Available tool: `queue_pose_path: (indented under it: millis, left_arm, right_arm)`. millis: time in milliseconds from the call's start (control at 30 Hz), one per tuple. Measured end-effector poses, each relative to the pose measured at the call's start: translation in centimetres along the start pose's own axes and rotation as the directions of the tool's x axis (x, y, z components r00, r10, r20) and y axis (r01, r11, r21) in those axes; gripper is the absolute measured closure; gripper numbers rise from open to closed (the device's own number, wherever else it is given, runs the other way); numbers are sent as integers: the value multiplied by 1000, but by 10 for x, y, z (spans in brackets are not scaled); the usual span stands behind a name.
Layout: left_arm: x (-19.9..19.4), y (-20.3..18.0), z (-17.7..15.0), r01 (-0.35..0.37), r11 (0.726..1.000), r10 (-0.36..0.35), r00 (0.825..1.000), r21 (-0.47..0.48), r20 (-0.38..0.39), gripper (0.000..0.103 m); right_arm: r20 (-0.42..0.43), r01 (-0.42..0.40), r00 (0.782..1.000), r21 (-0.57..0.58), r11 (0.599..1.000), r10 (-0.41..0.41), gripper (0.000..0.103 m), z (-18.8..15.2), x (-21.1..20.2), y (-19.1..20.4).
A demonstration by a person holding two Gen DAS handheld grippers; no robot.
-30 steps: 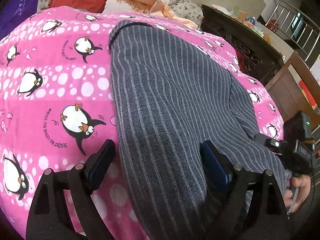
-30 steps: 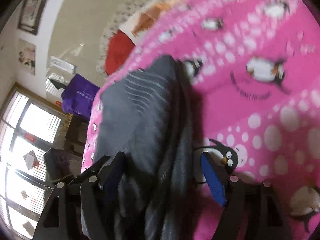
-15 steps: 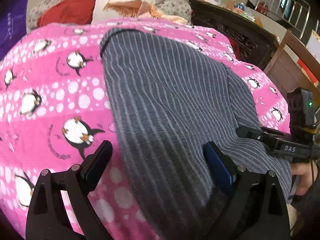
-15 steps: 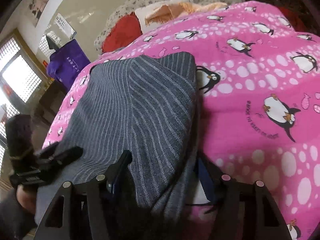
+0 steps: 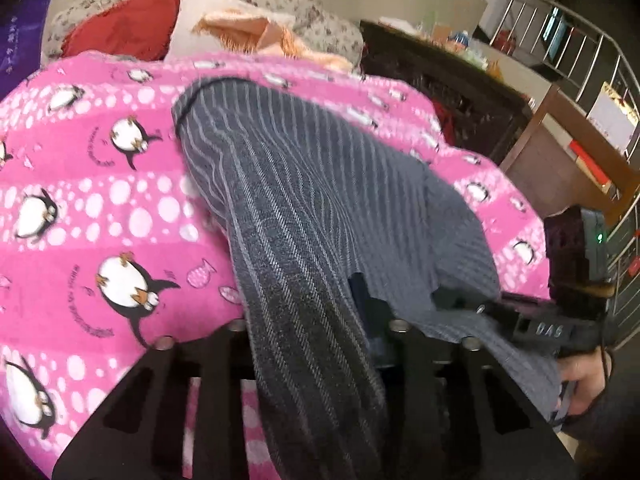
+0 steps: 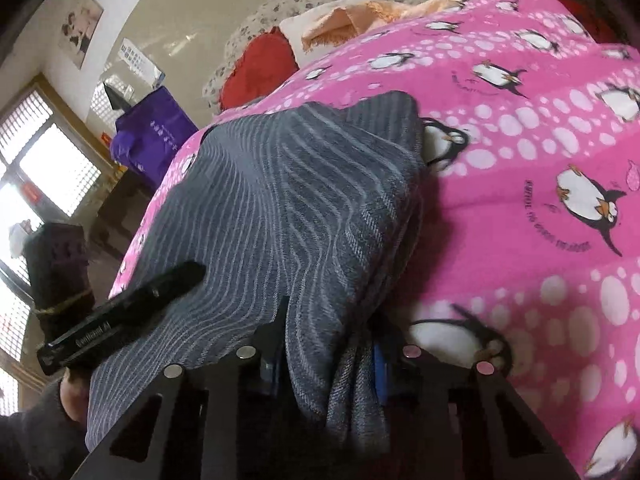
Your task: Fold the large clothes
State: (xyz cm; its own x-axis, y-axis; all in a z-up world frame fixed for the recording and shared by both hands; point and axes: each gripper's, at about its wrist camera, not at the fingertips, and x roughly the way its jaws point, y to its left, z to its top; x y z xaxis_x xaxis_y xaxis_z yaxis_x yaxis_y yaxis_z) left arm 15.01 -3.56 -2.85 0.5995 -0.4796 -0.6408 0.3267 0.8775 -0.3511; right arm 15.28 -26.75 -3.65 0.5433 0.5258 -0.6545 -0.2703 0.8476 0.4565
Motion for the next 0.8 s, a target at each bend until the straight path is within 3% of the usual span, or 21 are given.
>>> queue_pose_path:
  millis: [167,400,500,567,633,700,800]
  left_arm:
    - [-28,23,10,8,1000,-7,1000,-15,20,79]
    - [-90,87,6,-104,993,107,993,-58,56,79]
    - [-93,109,1,-113,989,115,993,-95,22,79]
    - [-76,114,-7,-118,988,116,993,-94,-30,73]
    - [-64,111,-15,-146,986,143,989,-78,-43,53]
    - [-57,108,-19,-175,982,173,984,-73,-30,41]
    - [-58,113,-18,-173,980,170,985,-102,-41,37]
  right_arm:
    - [-8,-17,1000,-8,1000,17,75,6,11,32]
    - [-41,-158,987,-32,987,156,76,13,56,91]
    - [-62,-158,986,-82,984,153,76,14,75,116]
    - [-53,-106,994,-126,986,100,75,15,79,119]
    - [-57,-70,996,-92,993,65,73,15,78,105]
    - [-59,-84,995,-43,996,81,70,17,73,88]
    - [-74,-120,990,34,992,123,70,19,61,73]
